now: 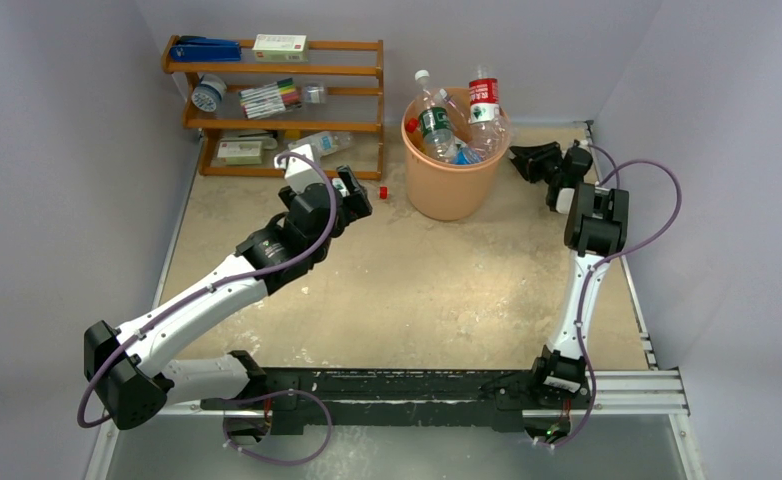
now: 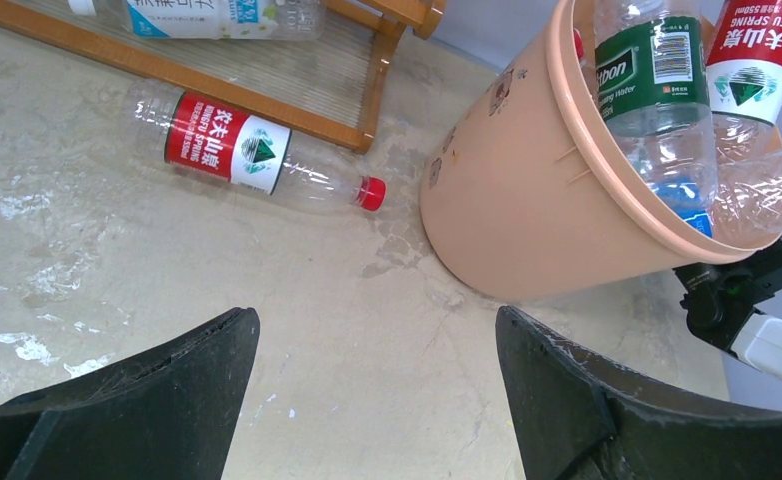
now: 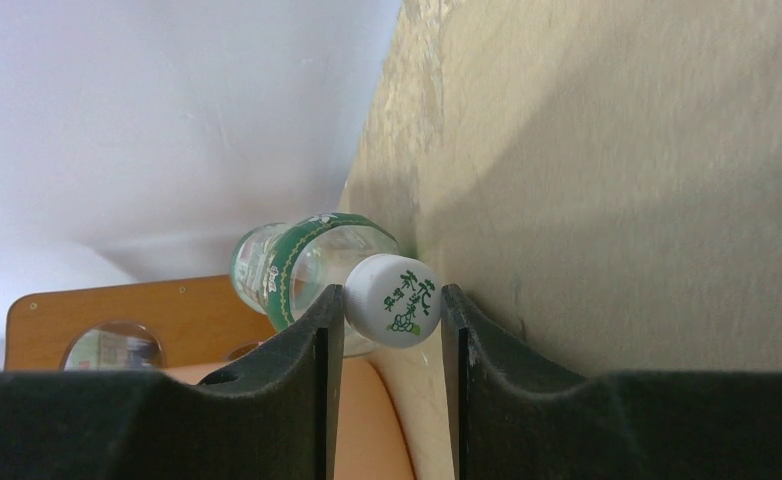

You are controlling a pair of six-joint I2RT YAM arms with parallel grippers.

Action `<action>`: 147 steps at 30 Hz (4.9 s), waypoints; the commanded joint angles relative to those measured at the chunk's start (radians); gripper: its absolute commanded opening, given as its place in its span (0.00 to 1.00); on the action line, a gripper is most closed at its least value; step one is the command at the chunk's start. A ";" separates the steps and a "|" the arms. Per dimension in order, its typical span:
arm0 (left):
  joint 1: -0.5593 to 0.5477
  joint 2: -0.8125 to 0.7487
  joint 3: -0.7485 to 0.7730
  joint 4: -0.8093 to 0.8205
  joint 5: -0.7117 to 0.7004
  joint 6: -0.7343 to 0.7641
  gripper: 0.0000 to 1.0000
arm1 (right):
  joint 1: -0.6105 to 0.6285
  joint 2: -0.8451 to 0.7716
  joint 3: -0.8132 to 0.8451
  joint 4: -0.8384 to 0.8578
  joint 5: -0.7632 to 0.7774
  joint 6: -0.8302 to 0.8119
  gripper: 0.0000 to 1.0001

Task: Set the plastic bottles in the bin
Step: Pick up the plastic bottle at the center of the board, then place the plastic bottle in the trash bin.

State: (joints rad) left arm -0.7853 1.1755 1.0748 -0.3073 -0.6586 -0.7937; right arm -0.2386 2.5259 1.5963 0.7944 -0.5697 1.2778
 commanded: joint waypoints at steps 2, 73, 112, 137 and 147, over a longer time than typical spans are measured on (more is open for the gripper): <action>0.008 -0.025 0.004 0.007 -0.001 -0.005 0.88 | 0.009 -0.166 -0.075 0.069 -0.002 -0.023 0.25; 0.008 -0.200 -0.205 -0.044 0.079 -0.167 0.86 | 0.296 -1.128 0.351 -1.260 0.547 -1.121 0.30; 0.008 -0.108 -0.162 -0.015 0.100 -0.157 0.86 | 0.648 -0.928 0.432 -1.350 1.068 -1.316 0.36; 0.018 0.002 -0.082 -0.014 0.056 -0.154 0.91 | 0.657 -1.024 0.461 -1.363 0.974 -1.247 1.00; 0.255 0.150 -0.012 0.008 0.184 -0.262 0.92 | 0.657 -1.215 0.328 -1.338 0.889 -1.158 1.00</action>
State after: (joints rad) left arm -0.6132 1.2926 1.0256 -0.3511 -0.5426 -0.9863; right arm 0.4133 1.4059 1.9808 -0.5915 0.3756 0.0677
